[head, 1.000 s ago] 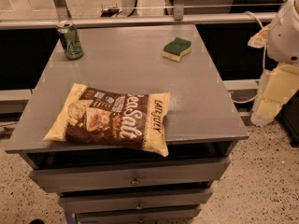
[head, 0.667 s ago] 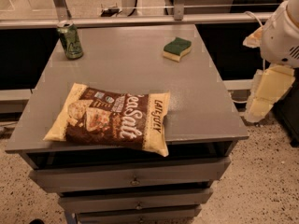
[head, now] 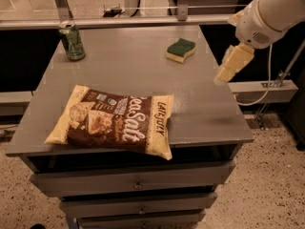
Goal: Move sponge near brown chip bag
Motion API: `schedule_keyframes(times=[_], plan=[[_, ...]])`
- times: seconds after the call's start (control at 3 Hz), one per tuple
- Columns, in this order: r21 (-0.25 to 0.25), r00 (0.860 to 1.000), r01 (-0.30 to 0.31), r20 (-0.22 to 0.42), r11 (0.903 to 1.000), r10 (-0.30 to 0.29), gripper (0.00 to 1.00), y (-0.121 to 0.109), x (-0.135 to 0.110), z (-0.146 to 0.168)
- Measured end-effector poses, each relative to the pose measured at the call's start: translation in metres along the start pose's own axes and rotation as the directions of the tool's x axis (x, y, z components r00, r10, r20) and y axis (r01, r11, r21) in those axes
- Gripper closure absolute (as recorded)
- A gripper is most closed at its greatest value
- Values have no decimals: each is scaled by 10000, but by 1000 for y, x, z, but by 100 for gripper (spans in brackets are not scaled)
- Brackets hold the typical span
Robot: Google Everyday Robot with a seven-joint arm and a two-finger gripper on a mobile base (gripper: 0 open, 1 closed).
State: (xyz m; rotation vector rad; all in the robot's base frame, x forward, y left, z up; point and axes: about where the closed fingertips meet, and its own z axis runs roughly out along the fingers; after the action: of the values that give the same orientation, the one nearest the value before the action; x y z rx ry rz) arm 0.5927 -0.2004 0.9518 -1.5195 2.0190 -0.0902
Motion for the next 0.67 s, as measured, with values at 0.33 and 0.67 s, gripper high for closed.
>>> schedule_keyframes(times=[0.33, 0.67], plan=[[340, 9758, -1616, 1548, 9863, 1546, 0, -55, -10, 41], [68, 9145, -3040, 2823, 9526, 2898, 0, -83, -21, 74]])
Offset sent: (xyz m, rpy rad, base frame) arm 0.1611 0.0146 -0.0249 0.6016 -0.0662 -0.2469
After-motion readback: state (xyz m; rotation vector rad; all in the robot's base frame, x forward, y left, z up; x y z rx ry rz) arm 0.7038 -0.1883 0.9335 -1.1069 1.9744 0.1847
